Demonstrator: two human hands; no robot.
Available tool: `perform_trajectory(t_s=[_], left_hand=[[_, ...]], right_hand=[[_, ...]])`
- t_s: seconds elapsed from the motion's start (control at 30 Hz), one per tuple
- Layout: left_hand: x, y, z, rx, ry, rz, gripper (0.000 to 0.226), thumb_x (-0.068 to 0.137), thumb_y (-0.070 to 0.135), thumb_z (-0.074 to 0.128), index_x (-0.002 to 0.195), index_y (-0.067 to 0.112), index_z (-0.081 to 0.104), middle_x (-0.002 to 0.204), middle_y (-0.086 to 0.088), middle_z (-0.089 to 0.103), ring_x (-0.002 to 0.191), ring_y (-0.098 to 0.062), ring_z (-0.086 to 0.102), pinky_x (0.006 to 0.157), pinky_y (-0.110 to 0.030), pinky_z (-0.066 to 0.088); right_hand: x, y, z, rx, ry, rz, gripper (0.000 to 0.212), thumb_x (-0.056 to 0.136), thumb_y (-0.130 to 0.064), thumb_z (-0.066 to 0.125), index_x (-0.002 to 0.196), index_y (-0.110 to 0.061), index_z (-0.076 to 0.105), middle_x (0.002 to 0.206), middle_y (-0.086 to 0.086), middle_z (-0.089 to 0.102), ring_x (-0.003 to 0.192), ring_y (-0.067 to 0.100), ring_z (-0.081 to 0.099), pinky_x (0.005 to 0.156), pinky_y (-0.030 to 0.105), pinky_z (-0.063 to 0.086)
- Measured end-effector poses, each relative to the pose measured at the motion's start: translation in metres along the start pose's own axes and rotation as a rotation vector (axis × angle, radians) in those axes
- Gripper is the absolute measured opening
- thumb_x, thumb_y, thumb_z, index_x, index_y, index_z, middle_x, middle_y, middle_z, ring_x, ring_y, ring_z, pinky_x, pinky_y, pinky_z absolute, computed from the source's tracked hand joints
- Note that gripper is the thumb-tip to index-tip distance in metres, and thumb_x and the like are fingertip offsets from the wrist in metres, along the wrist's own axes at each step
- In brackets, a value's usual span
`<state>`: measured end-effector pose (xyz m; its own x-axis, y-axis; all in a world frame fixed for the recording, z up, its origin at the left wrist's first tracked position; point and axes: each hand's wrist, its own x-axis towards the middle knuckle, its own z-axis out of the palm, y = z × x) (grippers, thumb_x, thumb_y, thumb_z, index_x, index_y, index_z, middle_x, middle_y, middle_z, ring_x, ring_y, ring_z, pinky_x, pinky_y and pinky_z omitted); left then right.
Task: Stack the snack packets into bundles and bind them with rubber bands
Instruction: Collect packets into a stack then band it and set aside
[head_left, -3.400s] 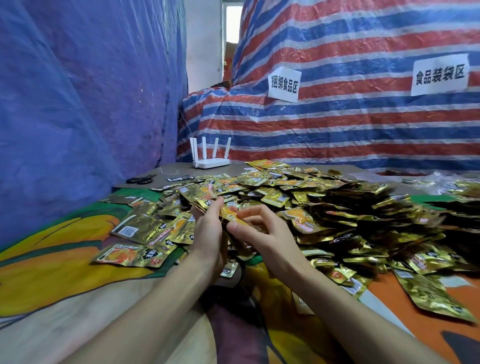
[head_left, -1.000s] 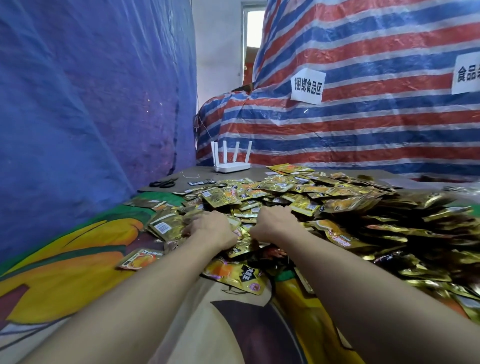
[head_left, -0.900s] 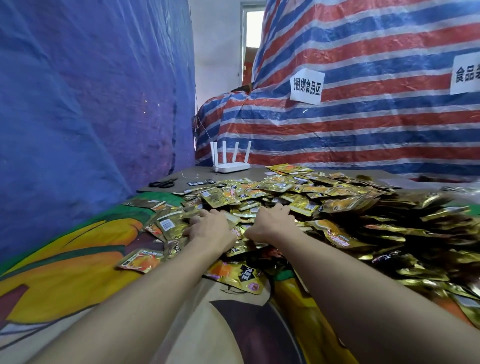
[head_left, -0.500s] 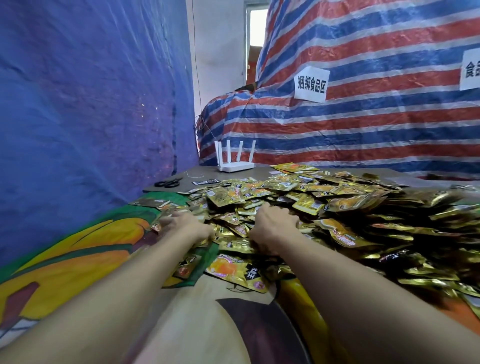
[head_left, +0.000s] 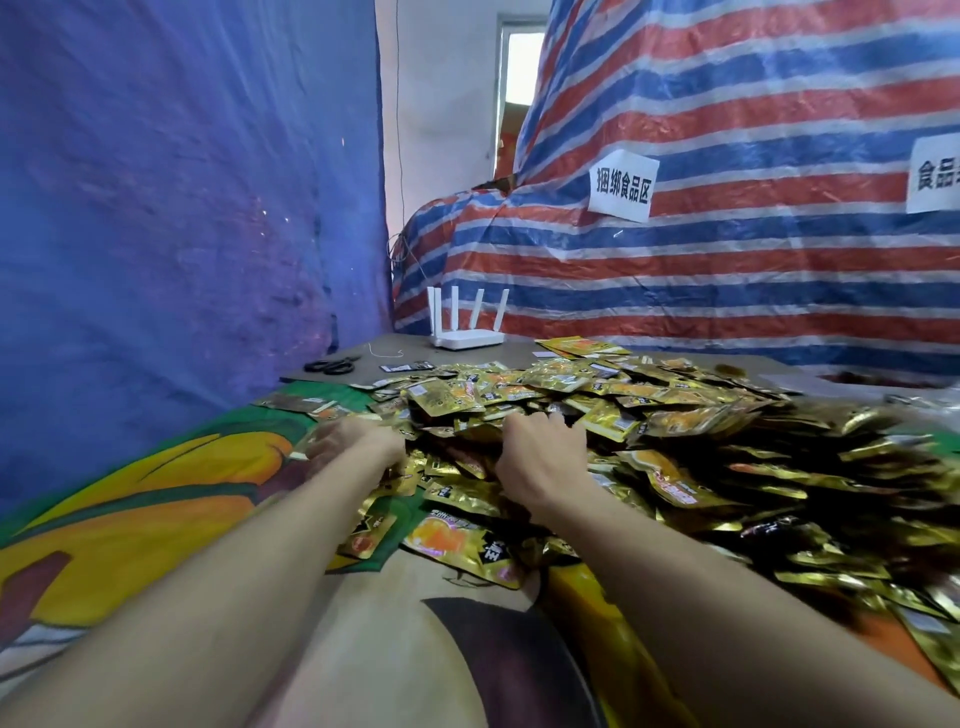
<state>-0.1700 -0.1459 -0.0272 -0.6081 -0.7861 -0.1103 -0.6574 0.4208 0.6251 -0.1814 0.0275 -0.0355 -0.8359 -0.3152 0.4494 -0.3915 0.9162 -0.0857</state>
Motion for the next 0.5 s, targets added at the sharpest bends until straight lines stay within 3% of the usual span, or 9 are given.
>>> perform_trajectory(t_s=[0.07,0.13,0.17,0.27,0.4,0.5], left_hand=[[0.000,-0.002,-0.005,-0.099,-0.001,0.010,0.098,0.076,0.016,0.087,0.149,-0.012,0.027,0.150,-0.026,0.040,0.138,-0.038,0.043,0.111,-0.040,0.043],[0.004,-0.008,-0.008,-0.256,0.042,0.026,0.063,0.076,0.004,0.083,0.129,-0.010,0.052,0.133,-0.021,0.056,0.122,-0.034,0.056,0.098,-0.039,0.053],[0.004,-0.011,-0.011,-0.333,0.064,0.038,0.047,0.076,0.000,0.080,0.118,-0.007,0.058,0.124,-0.019,0.061,0.113,-0.034,0.060,0.092,-0.039,0.056],[0.002,-0.018,-0.021,-0.475,0.091,0.066,0.041,0.077,0.000,0.073,0.117,-0.005,0.062,0.117,-0.015,0.066,0.104,-0.035,0.063,0.088,-0.039,0.057],[-0.001,-0.019,-0.031,-0.520,0.156,0.106,0.037,0.082,0.010,0.066,0.115,-0.006,0.061,0.118,-0.022,0.066,0.106,-0.040,0.064,0.087,-0.041,0.054],[-0.003,-0.021,-0.035,-0.523,0.165,0.155,0.014,0.086,0.010,0.063,0.090,-0.001,0.055,0.105,-0.021,0.063,0.092,-0.037,0.061,0.073,-0.039,0.049]], right_hand=[[-0.001,0.002,-0.002,0.054,0.046,0.000,0.020,0.088,-0.005,0.048,0.075,-0.016,0.038,0.097,0.010,0.064,0.104,0.037,0.056,0.080,0.044,0.035],[0.000,0.003,-0.004,0.102,0.111,-0.002,0.012,0.089,-0.005,0.046,0.090,-0.016,0.049,0.100,0.010,0.066,0.097,0.036,0.061,0.071,0.039,0.033],[0.000,0.004,-0.005,0.123,0.139,-0.001,0.017,0.090,-0.006,0.044,0.099,-0.017,0.053,0.100,0.009,0.065,0.094,0.036,0.062,0.068,0.038,0.034],[-0.002,0.004,-0.009,0.212,0.217,0.026,0.009,0.093,-0.011,0.043,0.097,-0.019,0.047,0.094,0.008,0.064,0.085,0.036,0.063,0.067,0.037,0.037],[-0.003,0.007,-0.017,0.292,0.291,0.082,0.013,0.098,-0.022,0.046,0.097,-0.019,0.059,0.096,0.005,0.067,0.097,0.032,0.059,0.091,0.045,0.039],[-0.005,0.011,-0.024,0.279,0.364,0.063,0.022,0.100,-0.031,0.048,0.102,-0.019,0.066,0.104,0.001,0.067,0.106,0.028,0.053,0.095,0.043,0.035]])
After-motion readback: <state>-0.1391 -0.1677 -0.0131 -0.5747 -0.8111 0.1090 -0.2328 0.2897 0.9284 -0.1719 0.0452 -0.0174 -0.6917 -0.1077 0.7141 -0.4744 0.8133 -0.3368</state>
